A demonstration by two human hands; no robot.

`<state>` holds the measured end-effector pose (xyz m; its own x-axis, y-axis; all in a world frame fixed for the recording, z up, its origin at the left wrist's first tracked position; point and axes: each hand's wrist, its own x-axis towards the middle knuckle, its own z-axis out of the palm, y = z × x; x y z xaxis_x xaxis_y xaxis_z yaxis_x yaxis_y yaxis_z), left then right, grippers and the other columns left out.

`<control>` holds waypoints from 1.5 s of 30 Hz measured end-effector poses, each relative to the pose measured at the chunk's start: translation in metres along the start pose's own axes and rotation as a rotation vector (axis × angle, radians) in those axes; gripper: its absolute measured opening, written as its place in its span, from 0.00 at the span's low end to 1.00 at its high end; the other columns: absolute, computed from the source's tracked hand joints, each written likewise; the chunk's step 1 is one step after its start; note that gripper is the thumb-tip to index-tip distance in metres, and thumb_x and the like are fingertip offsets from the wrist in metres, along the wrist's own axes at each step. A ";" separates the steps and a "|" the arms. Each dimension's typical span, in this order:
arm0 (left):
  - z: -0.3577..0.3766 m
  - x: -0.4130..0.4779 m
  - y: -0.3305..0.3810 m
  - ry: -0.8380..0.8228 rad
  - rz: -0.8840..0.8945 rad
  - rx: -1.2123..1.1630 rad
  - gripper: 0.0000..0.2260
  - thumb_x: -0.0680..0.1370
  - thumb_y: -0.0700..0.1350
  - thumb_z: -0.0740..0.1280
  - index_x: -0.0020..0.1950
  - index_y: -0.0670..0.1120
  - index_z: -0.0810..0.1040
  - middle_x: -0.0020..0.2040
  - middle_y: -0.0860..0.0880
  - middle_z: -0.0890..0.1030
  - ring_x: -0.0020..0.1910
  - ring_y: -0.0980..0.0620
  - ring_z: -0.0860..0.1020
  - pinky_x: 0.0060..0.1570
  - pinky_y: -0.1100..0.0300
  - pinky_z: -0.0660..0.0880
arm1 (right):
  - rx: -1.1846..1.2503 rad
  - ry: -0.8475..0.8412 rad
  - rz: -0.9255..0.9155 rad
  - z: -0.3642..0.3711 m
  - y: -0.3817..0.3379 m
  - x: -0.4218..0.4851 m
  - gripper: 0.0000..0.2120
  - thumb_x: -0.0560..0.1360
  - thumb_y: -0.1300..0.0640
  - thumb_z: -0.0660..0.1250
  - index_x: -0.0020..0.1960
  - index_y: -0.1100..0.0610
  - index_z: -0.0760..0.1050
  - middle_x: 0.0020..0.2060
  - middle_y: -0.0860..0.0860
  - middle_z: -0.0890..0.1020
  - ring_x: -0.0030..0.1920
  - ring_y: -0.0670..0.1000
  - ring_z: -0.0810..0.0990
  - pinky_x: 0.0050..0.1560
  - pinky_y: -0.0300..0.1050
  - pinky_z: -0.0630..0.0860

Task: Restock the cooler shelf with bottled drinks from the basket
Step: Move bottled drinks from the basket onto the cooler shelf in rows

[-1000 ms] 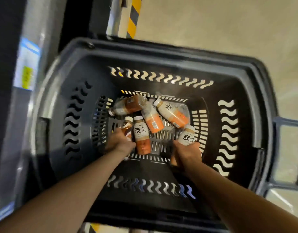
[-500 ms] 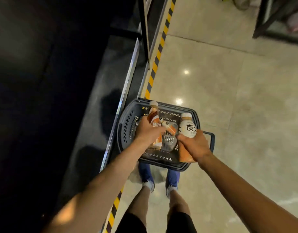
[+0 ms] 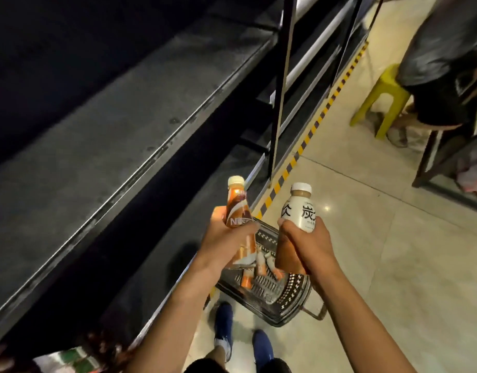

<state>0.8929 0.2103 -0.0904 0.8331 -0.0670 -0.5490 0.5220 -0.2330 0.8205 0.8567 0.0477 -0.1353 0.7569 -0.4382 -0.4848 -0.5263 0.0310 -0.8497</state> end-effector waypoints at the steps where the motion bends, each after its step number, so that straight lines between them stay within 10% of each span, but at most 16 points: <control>1: -0.004 -0.011 0.002 0.036 0.006 -0.034 0.17 0.70 0.47 0.77 0.55 0.51 0.75 0.47 0.48 0.84 0.45 0.50 0.84 0.48 0.49 0.81 | 0.011 -0.029 -0.038 0.002 -0.009 -0.007 0.18 0.66 0.47 0.76 0.51 0.49 0.74 0.45 0.50 0.84 0.44 0.52 0.84 0.48 0.55 0.82; 21: -0.196 -0.244 -0.021 0.685 0.338 -0.326 0.14 0.72 0.46 0.75 0.54 0.52 0.75 0.46 0.50 0.81 0.42 0.53 0.82 0.42 0.56 0.78 | -0.114 -0.735 -0.468 0.148 -0.108 -0.226 0.20 0.67 0.51 0.78 0.55 0.49 0.74 0.45 0.48 0.83 0.43 0.48 0.83 0.45 0.50 0.82; 45: -0.406 -0.622 -0.252 1.433 0.363 -0.394 0.11 0.74 0.51 0.73 0.53 0.55 0.74 0.46 0.49 0.81 0.41 0.54 0.81 0.40 0.60 0.76 | -0.104 -1.339 -0.545 0.318 0.034 -0.653 0.16 0.69 0.51 0.76 0.54 0.44 0.76 0.46 0.47 0.85 0.46 0.50 0.84 0.51 0.58 0.81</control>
<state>0.3169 0.7044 0.1087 0.2720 0.9565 0.1053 0.0788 -0.1312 0.9882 0.4680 0.6210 0.0866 0.6254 0.7802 0.0116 -0.0416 0.0482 -0.9980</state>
